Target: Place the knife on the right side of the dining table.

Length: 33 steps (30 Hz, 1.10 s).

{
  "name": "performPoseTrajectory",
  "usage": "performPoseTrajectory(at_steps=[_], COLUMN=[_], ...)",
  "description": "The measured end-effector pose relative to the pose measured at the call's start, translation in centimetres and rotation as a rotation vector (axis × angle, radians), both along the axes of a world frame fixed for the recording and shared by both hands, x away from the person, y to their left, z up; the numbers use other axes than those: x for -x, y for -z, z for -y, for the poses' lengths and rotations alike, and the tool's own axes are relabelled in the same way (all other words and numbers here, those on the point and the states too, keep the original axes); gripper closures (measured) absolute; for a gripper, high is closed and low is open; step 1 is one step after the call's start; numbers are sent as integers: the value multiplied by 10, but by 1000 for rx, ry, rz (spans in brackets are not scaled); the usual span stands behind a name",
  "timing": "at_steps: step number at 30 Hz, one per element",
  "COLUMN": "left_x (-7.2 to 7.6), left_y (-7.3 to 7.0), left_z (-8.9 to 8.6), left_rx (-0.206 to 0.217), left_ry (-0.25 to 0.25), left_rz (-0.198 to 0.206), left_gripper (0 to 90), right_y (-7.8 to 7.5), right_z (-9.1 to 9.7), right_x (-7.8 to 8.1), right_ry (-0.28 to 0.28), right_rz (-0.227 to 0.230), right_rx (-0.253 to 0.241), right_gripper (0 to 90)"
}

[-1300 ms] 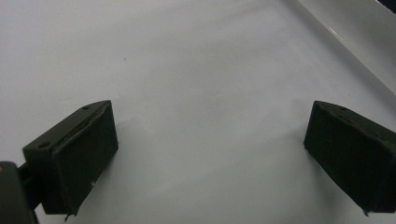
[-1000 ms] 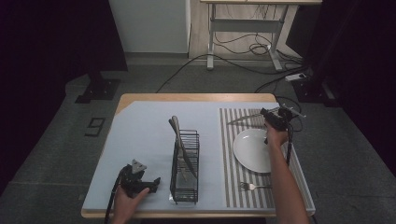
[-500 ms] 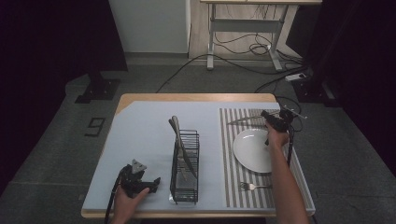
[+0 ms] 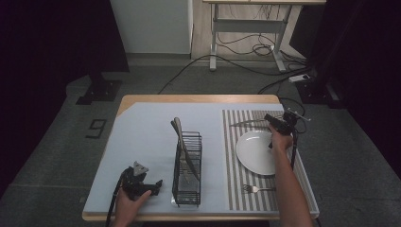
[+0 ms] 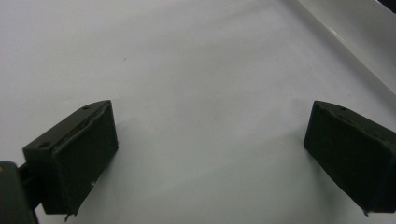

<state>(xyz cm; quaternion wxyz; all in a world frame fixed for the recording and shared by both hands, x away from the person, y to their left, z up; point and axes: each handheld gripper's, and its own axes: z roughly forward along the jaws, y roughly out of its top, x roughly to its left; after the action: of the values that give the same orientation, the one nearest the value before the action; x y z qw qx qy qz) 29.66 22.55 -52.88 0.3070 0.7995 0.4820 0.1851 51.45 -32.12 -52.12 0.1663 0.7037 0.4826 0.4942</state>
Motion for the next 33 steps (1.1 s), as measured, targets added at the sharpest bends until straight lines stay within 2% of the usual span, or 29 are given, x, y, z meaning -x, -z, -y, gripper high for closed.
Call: performPoseTrajectory(at_steps=[7, 24, 33], left_x=[0, 0, 0], left_y=[0, 0, 0], left_z=[0, 0, 0], left_rx=[0, 0, 0], left_ry=[0, 0, 0], left_rz=[0, 0, 0], left_gripper=[23, 22, 22], right_y=[3, 8, 8], right_z=[1, 5, 4], right_x=[0, -1, -2], right_ry=[6, 7, 13], right_rz=[-25, -67, -90], right_rx=[4, -29, -5], right_gripper=[563, 546, 516])
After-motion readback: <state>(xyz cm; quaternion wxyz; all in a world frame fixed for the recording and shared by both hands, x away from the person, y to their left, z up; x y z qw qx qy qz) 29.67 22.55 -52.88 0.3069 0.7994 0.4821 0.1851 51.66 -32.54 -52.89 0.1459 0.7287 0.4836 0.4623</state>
